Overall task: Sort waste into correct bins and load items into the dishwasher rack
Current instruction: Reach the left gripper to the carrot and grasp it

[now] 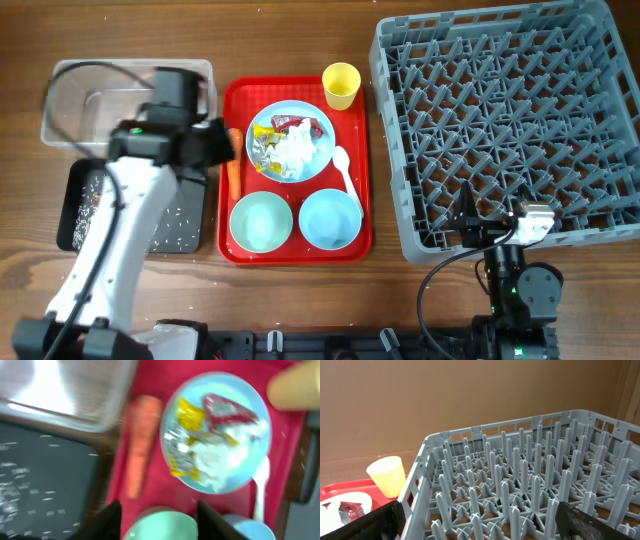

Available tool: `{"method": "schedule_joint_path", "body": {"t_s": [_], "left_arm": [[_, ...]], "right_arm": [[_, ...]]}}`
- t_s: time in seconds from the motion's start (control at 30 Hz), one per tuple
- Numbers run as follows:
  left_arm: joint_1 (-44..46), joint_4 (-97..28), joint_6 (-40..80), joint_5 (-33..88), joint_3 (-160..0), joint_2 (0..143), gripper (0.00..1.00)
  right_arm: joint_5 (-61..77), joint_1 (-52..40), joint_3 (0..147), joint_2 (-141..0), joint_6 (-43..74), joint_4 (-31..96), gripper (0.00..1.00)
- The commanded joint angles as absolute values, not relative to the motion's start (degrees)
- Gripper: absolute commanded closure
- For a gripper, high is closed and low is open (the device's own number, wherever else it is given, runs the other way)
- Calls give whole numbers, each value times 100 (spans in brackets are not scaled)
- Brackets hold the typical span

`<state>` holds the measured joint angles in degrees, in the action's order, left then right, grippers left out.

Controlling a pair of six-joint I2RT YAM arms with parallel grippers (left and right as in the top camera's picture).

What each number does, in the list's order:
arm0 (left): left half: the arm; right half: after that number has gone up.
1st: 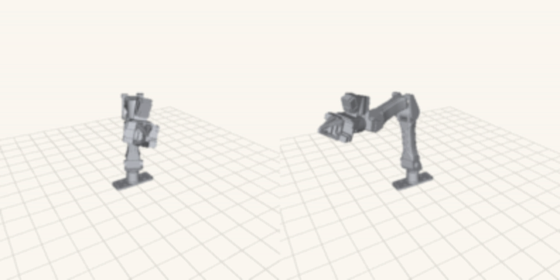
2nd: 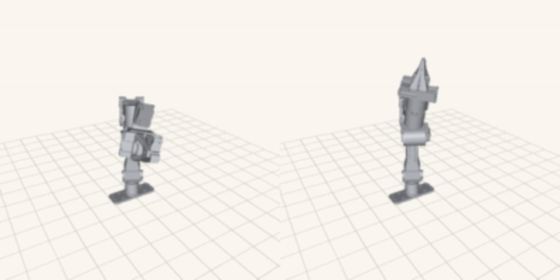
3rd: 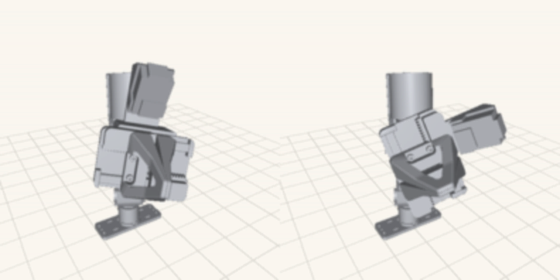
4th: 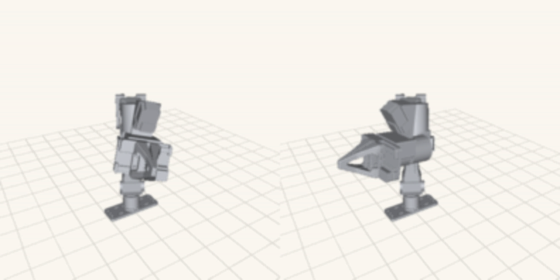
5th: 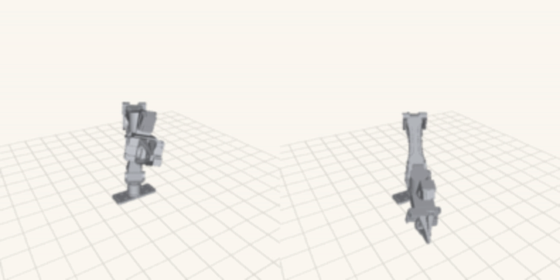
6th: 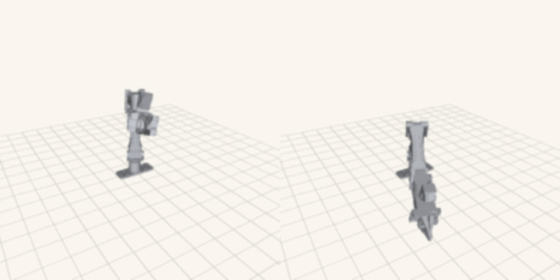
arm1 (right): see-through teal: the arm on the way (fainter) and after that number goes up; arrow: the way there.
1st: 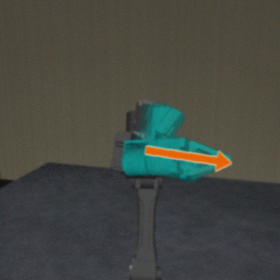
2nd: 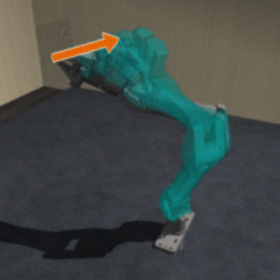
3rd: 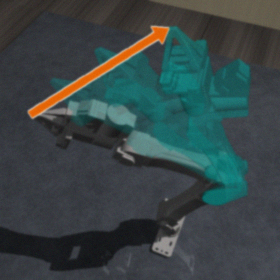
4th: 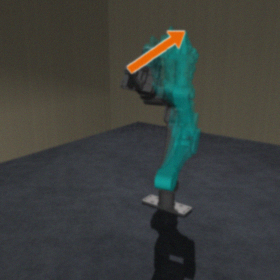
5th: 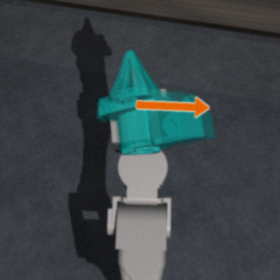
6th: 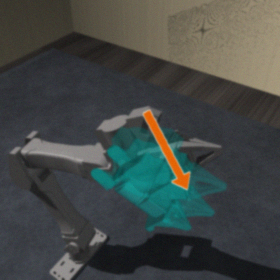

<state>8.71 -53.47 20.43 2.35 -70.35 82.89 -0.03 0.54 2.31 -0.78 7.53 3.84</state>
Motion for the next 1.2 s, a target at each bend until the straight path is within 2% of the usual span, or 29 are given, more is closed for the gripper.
{"method": "schedule_joint_path", "body": {"t_s": [0.0, 0.1, 0.17, 0.23, 0.27, 0.43, 0.53, 0.63, 0.67, 0.7, 0.8, 0.83, 0.97, 1.17], "left_arm": [[1339, -5188, 1970, 362, -7028, 8399, 47], [1590, -5107, 1970, 279, -7028, 8414, 45], [1625, -5111, 1968, 139, -7024, 8423, 58], [1625, -5113, 1955, 139, -7000, 8423, 64], [1625, -5111, 1925, 143, -6978, 8423, 71], [1623, -5109, 1796, 108, -6788, 8499, 79], [1625, -5059, 1789, 14, -6735, 8589, 77], [1625, -4856, 1671, 16, -6733, 8683, 59], [1625, -4838, 1671, 14, -6733, 8742, 58], [1623, -4840, 1673, -23, -6733, 8796, 60], [1625, -4807, 1693, -443, -6716, 9076, 78], [1625, -4764, 1693, -502, -6694, 9153, 80], [1623, -4366, 1695, -720, -6445, 9570, 82], [1623, -3942, 1721, -1186, -6438, 10003, 71]], "right_arm": [[47, 30, 211, -43, 805, 364, 0], [47, 30, 211, -43, 808, 364, 0], [47, 30, 211, -43, 805, 364, 0], [47, 30, 211, -43, 805, 364, 0], [47, 30, 211, -43, 805, 364, 0], [47, 30, 211, -43, 805, 364, 0], [47, 30, 211, -43, 805, 364, 0], [47, 30, 211, -43, 805, 364, 0], [47, 30, 211, -43, 805, 364, 0], [47, 30, 211, -43, 805, 364, 0], [47, 30, 211, -43, 805, 364, 0], [47, 30, 211, -43, 805, 364, 0], [47, 30, 211, -43, 805, 364, 0], [47, 30, 211, -43, 805, 364, 0]]}}
